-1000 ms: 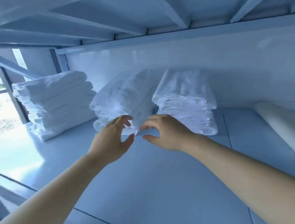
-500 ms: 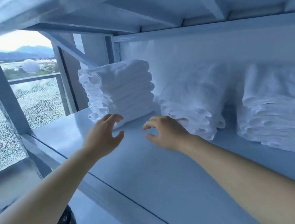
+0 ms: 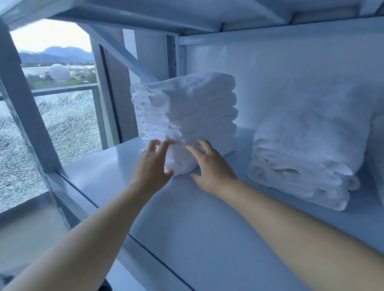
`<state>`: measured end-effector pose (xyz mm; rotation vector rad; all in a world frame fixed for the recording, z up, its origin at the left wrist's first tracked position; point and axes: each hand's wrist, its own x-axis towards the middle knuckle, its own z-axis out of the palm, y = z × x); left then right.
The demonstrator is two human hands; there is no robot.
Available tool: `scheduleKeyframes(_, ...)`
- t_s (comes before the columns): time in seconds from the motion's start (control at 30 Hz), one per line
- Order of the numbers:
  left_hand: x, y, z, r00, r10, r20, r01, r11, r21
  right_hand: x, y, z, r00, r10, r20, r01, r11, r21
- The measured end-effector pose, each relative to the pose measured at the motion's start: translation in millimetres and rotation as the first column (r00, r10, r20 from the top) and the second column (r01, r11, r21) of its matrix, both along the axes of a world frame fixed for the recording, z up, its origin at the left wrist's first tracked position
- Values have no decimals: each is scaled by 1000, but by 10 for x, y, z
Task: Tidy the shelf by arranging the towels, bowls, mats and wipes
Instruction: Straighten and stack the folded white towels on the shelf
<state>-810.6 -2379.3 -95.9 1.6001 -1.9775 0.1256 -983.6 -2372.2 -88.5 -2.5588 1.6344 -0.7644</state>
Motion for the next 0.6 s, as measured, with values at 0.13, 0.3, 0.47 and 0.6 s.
scheduleKeyframes(0.13,16,-78,-107,991,-70,-112,72,997,16,-30,-142,-74,1000,23,7,-23,1000,4)
scheduleKeyframes(0.3,6,-39,-157,995,-46,-83,45,999,-18,-36,-264,-193,989,80,127,-68,993,-99)
scheduleKeyframes(0.47,1,26,-156,997,-54,-52,52,998,-30,-36,-295,-262,980,98,171,-75,988,-137)
scheduleKeyframes(0.6,-48,78,-117,998,-32,-53,31,999,-20,-34,-298,-248,979,99,177,-73,987,-145)
